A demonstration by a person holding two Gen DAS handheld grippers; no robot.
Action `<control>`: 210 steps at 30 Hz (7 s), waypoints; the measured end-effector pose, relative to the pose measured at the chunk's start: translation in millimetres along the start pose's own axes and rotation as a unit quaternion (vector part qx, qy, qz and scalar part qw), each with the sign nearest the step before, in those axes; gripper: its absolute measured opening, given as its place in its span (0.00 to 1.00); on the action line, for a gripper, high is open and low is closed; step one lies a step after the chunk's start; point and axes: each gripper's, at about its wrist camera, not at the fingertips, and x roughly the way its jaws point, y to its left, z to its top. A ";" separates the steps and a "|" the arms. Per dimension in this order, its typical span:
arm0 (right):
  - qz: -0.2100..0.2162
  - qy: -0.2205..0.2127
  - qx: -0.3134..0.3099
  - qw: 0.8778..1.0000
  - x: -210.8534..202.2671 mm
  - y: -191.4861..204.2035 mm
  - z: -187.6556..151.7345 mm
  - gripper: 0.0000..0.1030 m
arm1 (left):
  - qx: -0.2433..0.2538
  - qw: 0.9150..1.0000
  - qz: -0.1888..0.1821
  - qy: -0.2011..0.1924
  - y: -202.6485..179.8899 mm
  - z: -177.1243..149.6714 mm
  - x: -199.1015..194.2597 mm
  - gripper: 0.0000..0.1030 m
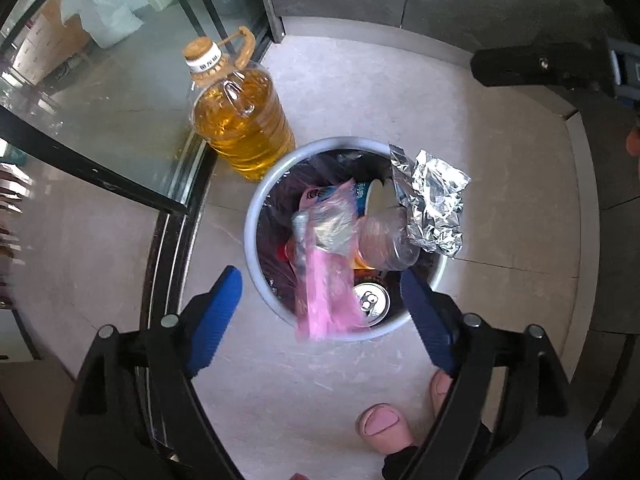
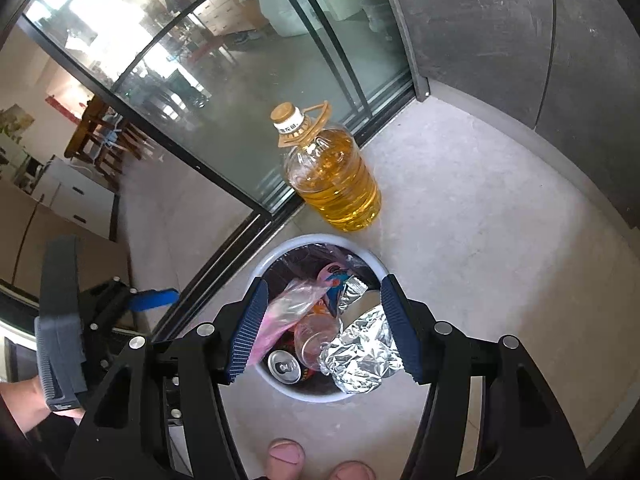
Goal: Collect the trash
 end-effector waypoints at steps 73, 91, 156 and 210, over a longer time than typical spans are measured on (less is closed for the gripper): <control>-0.249 -0.393 0.361 0.808 -683.2 200.8 -451.4 0.86 | 0.492 0.832 -0.163 -0.196 -381.8 -127.0 -535.6 0.94; -0.305 -0.435 0.436 0.726 -747.2 214.5 -609.0 0.87 | 0.585 0.752 -0.220 -0.210 -524.7 -238.9 -587.3 0.94; -0.384 -0.301 0.634 0.600 -736.4 63.3 -644.9 0.77 | 0.789 0.486 -0.260 -0.271 -691.5 -233.9 -598.4 0.94; -0.342 -0.309 0.691 0.557 -728.6 49.0 -666.2 0.66 | 0.871 0.383 -0.307 -0.022 -784.2 -250.8 -590.3 0.94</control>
